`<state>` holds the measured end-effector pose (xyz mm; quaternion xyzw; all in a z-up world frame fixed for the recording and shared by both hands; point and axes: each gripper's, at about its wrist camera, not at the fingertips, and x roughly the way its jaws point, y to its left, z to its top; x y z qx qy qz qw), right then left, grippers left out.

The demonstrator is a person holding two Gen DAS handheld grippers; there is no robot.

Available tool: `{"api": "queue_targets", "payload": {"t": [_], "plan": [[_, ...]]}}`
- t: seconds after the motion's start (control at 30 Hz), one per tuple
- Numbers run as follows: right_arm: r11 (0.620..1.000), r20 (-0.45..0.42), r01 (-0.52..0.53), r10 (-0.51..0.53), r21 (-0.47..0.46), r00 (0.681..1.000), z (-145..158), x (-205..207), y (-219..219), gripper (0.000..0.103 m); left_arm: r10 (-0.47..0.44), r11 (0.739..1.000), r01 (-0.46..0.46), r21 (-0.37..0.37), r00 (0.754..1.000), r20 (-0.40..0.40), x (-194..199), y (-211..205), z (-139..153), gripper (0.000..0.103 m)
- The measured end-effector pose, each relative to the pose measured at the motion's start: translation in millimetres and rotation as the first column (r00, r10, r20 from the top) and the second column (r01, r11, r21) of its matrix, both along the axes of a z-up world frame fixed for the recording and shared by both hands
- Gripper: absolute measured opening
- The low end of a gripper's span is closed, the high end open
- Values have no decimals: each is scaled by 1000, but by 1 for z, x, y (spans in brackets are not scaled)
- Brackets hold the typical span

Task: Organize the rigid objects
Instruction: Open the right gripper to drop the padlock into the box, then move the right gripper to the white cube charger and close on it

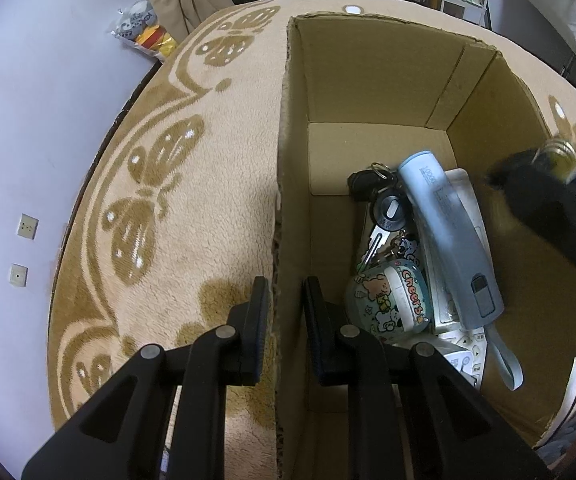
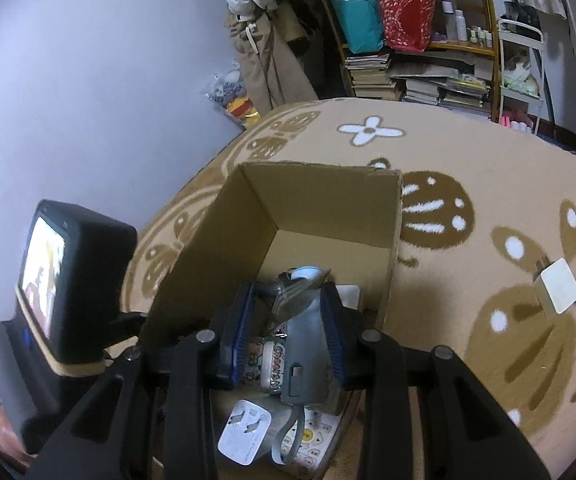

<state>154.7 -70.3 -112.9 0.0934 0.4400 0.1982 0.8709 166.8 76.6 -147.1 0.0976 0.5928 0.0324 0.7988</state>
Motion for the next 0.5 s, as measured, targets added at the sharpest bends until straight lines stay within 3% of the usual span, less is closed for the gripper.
{"api": "queue_targets", "payload": {"t": [0.33, 0.5], "plan": [[999, 5, 39, -39, -3, 999, 8, -1, -9, 37, 2, 1000, -2, -5, 1000, -1, 0, 0, 1, 18], [998, 29, 66, -66, 13, 997, 20, 1, -23, 59, 1, 1000, -1, -2, 1000, -1, 0, 0, 1, 18]]}}
